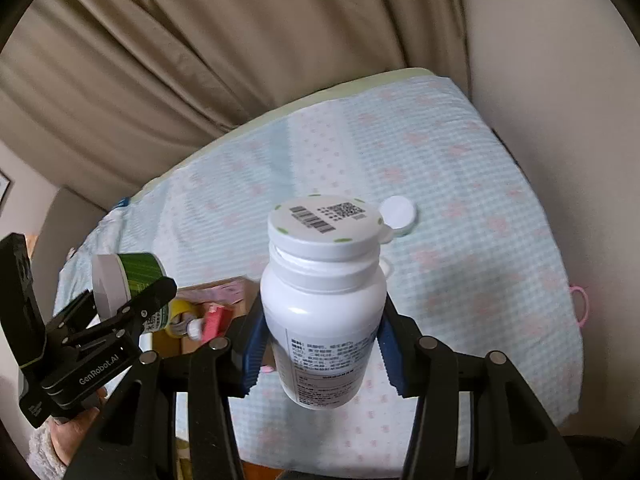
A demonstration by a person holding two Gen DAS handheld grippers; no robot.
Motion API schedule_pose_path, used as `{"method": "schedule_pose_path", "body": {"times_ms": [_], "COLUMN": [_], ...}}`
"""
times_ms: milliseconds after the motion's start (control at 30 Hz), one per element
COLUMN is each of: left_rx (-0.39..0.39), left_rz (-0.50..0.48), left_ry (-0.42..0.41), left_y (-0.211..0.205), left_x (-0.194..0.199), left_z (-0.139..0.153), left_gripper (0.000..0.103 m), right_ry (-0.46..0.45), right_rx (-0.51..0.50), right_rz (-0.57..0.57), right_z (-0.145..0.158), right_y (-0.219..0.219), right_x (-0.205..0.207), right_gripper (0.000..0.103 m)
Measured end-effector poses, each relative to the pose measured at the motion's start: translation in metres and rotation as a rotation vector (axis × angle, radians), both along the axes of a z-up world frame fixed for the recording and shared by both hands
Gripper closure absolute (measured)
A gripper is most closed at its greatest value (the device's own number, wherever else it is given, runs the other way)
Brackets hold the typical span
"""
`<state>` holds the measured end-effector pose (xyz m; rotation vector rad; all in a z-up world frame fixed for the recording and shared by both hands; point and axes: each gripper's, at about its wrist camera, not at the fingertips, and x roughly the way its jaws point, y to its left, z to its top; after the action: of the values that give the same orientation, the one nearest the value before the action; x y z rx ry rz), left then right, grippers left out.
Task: Organize rigid objects
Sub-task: 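Carry the green jar and pill bottle with both tools over the cardboard box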
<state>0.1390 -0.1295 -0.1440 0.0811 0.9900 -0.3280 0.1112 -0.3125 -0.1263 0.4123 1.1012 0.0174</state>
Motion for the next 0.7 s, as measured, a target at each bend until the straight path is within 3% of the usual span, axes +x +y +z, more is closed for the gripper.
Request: {"method": "schedule_pose_path", "body": {"times_ms": [367, 700], "left_rx": [-0.019, -0.013], "left_rz": [0.151, 0.095], "left_ry": [-0.007, 0.057], "left_y": [0.136, 0.241], "left_x": [-0.018, 0.008], "left_z": [0.002, -0.040], "left_gripper": [0.035, 0.035], "right_ry": [-0.001, 0.064], "right_rx": [0.015, -0.020], "right_rz": [0.126, 0.092], "right_z": [-0.010, -0.041], "right_y": [0.097, 0.205], "right_x": [0.012, 0.039], "right_gripper": [0.057, 0.057]}}
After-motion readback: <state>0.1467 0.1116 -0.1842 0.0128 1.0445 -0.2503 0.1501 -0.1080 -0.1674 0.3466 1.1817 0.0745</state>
